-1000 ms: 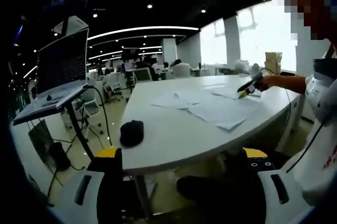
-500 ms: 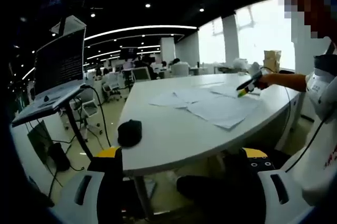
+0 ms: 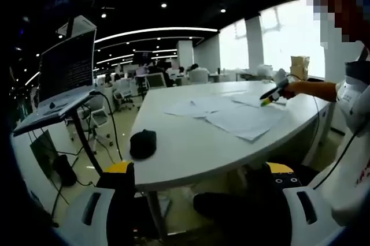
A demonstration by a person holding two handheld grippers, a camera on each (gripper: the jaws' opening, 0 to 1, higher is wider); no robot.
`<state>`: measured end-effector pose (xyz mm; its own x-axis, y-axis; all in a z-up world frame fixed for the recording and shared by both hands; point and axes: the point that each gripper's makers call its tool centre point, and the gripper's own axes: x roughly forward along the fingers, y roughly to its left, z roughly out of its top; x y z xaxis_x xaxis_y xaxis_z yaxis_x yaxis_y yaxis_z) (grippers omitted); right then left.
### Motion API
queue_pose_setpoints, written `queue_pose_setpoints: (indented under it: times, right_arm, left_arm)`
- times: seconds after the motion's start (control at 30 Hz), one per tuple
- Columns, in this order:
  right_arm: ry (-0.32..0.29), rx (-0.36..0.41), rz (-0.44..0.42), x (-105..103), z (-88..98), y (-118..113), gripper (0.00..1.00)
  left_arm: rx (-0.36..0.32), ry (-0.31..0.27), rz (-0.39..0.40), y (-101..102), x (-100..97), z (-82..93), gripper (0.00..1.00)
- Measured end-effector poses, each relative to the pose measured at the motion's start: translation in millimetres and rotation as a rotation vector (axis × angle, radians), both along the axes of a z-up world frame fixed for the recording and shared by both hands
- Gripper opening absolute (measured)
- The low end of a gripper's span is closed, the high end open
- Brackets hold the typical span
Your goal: Organize the stack of printing papers by aligning and flattening the scattered papers on the table
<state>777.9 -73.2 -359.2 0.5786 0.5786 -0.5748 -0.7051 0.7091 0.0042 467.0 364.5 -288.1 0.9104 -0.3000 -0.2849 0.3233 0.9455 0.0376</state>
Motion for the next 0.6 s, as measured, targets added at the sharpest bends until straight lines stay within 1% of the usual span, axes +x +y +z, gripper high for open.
queue_pose_setpoints:
  times: [0.23,0.47,0.6]
  right_arm:
    - [0.004,-0.002,0.048,-5.5,-0.1,-1.6,0.74]
    - [0.016,-0.009,0.115,-13.3,-1.6,1.0,0.82]
    - [0.016,-0.014,0.126,-14.4,-1.7,0.9,0.83]
  left_arm:
    - [-0.004,0.005,0.012,3.9,-1.1,-1.0,0.93]
    - [-0.010,0.004,0.002,1.9,0.7,-0.2,0.93]
    - [-0.009,0.003,0.003,1.4,0.5,-0.2,0.93]
